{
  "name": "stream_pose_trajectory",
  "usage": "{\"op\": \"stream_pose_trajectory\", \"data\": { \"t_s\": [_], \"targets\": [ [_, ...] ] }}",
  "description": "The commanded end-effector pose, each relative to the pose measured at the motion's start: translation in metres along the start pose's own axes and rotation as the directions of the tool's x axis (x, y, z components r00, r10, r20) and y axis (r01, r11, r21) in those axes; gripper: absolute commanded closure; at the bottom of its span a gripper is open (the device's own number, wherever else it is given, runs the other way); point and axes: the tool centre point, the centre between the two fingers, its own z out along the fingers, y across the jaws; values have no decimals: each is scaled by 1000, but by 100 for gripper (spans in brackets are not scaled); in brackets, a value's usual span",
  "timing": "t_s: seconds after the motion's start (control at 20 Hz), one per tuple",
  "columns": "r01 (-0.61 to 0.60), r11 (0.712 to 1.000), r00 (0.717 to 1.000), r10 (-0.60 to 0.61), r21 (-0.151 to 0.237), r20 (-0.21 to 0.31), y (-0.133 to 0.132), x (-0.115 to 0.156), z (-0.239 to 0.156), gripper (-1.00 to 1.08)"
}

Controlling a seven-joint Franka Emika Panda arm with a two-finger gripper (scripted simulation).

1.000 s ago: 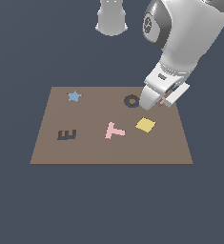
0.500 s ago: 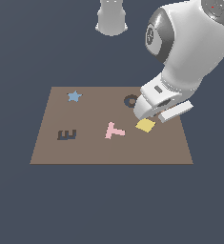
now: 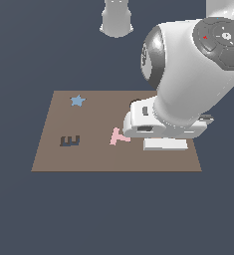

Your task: Insert a designated object into the corresponding slot on a board.

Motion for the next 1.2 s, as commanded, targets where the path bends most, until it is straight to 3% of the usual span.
{"op": "stream_pose_trajectory", "data": {
  "t_s": [0.0,0.25,0.55,0.85,1.15],
  "targets": [
    [-119,993,993,119,0,0,16,16,-1,108],
    [-329,944,944,329,0,-1,51,40,-2,108],
    [-544,839,839,544,0,-1,96,56,-3,108],
    [-720,694,694,720,0,-1,140,61,-4,108],
    [-857,516,516,857,0,-1,185,56,-5,108]
  ]
}}
